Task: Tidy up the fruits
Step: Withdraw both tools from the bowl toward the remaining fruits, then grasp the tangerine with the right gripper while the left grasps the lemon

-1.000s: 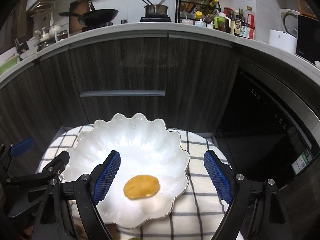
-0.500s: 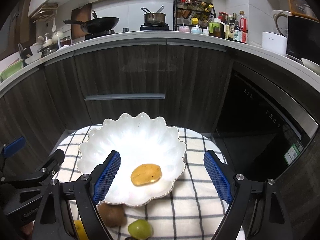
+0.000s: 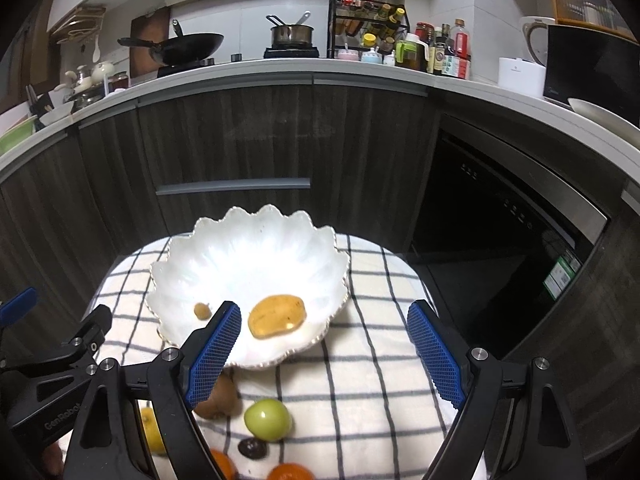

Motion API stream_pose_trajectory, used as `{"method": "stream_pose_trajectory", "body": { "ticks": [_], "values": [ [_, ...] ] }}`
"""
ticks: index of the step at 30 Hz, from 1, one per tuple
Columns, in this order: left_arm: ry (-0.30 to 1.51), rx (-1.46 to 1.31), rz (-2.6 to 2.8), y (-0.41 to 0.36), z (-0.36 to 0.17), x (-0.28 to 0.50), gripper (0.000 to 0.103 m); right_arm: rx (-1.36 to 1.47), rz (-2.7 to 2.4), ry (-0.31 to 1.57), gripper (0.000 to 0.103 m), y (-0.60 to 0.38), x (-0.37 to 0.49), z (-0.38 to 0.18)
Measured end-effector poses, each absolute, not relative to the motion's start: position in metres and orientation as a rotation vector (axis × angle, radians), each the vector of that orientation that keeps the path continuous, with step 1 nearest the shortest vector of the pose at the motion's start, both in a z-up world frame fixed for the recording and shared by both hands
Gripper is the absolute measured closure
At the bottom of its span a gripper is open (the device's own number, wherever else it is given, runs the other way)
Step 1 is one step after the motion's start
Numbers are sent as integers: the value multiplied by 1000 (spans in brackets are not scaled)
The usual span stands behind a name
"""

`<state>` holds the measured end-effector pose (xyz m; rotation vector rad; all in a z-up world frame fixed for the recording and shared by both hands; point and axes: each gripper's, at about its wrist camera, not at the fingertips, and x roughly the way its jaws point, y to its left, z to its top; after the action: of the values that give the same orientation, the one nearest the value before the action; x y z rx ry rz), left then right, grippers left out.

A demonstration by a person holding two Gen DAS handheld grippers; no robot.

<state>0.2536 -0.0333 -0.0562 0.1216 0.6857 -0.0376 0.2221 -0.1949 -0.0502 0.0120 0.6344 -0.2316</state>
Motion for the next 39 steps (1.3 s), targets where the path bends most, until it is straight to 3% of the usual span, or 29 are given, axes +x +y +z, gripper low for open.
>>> {"method": "stream_pose_trajectory", "body": {
  "ticks": [39],
  "values": [
    [880, 134, -76, -23, -170, 221, 1, -4, -212, 881, 19, -187, 179, -170]
  ]
}}
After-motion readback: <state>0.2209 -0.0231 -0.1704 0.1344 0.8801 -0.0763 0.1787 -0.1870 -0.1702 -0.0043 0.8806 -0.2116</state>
